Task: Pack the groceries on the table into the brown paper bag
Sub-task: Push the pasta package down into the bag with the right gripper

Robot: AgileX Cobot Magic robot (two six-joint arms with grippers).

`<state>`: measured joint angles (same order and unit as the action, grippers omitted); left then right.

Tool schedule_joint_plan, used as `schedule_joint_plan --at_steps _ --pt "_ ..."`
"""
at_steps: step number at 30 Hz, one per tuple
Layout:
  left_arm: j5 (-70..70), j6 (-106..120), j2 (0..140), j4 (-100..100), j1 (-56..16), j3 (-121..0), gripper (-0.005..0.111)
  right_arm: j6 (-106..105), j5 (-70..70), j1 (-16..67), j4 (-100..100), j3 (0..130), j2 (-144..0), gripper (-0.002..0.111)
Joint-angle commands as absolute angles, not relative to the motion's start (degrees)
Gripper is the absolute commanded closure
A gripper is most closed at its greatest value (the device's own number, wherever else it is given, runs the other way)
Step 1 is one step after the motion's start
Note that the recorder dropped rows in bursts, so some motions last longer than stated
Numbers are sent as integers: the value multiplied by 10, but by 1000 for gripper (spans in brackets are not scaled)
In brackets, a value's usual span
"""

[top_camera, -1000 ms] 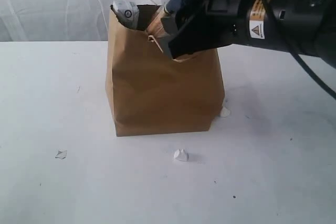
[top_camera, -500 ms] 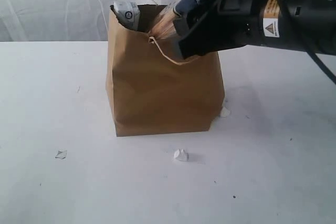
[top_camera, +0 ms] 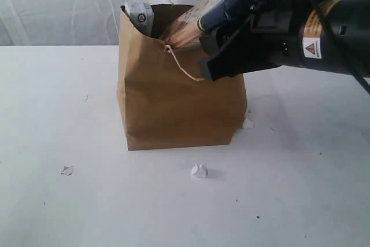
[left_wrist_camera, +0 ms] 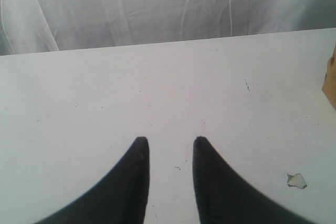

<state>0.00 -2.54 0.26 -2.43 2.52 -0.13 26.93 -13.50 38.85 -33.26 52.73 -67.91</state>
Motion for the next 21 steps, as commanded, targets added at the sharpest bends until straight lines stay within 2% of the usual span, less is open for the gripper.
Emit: schedule_joint_plan --at_steps 1,13,21 --pt "0 -26 0 -19 27 0 72 269 -136 389 -328 525 -664 49" --pt "0 -26 0 -19 27 0 72 269 -130 389 -328 525 -669 49" --pt "0 -26 0 -19 27 0 72 269 -62 389 -328 525 -681 49"
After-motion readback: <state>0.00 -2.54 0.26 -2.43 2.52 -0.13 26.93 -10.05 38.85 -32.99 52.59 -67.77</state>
